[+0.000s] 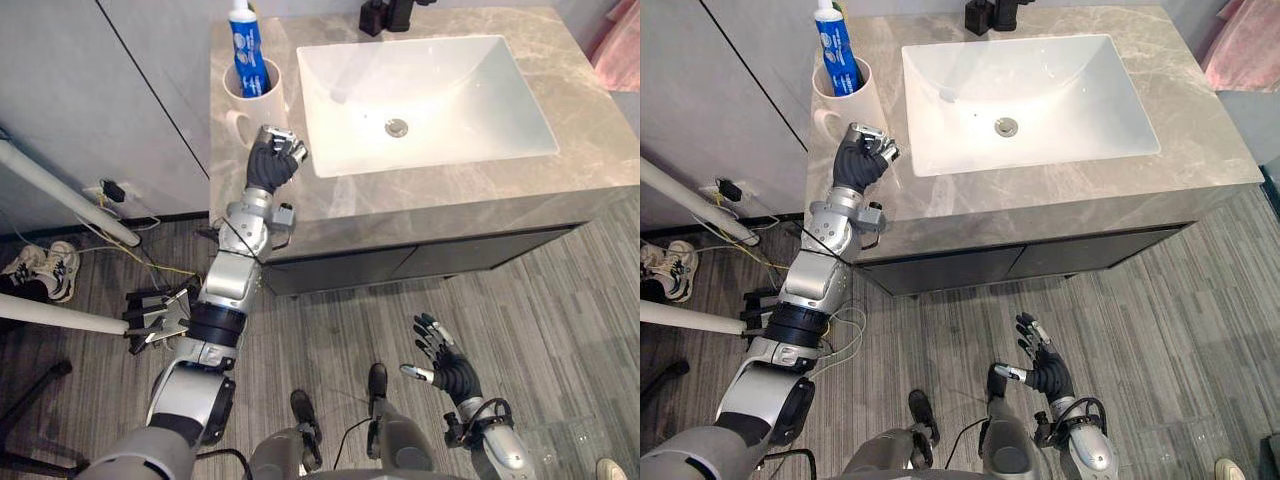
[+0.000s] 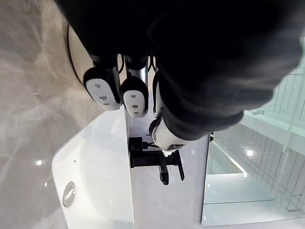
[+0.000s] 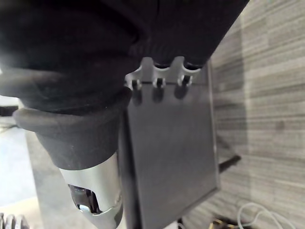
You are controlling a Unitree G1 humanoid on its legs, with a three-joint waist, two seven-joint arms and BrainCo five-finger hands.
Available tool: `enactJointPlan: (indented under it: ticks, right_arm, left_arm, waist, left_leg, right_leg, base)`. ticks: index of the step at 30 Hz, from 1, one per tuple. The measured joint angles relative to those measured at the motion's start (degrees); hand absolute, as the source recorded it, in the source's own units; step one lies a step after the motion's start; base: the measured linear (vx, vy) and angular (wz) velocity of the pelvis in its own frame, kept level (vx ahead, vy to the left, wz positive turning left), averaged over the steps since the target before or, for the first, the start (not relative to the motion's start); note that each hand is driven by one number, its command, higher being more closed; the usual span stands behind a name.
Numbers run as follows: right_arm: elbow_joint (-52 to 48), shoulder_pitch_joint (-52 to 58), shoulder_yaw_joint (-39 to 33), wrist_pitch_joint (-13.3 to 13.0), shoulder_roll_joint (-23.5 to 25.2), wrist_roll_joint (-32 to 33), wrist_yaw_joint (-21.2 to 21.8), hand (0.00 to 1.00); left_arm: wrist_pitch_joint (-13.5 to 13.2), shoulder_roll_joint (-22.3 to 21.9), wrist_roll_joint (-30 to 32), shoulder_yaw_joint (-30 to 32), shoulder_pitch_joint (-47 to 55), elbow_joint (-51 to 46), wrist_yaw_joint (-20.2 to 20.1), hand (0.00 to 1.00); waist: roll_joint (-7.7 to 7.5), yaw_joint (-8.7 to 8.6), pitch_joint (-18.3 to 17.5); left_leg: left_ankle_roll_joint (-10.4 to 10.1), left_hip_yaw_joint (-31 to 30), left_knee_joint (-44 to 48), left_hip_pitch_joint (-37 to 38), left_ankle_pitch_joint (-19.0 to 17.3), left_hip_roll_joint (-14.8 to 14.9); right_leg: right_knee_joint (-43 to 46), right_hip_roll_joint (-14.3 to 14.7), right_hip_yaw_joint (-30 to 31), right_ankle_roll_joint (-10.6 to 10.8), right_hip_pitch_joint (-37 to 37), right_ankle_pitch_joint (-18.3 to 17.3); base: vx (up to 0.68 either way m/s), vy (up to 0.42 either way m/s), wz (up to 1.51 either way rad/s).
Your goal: Organize washtable
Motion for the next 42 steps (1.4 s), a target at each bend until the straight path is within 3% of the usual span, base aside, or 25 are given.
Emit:
enactJointPlan:
  ticks: [42]
  right_arm:
    - [-0.1, 0.0, 0.3, -0.1, -2.2, 0.0, 0.0, 0.0]
  left_arm:
    - [0.4, 1.4, 0.5, 3.6, -8.9, 7.8, 2.4, 1.0]
  waist:
    - [-0.29, 0.0, 5.4]
  left_leg:
    - [0.1, 0.7, 0.7, -1.7, -0.1, 0.1]
  right_leg:
    - [1.4, -0.5, 0.9, 0.0, -2.4, 0.0]
  base:
    - [0.0, 0.0, 0.0]
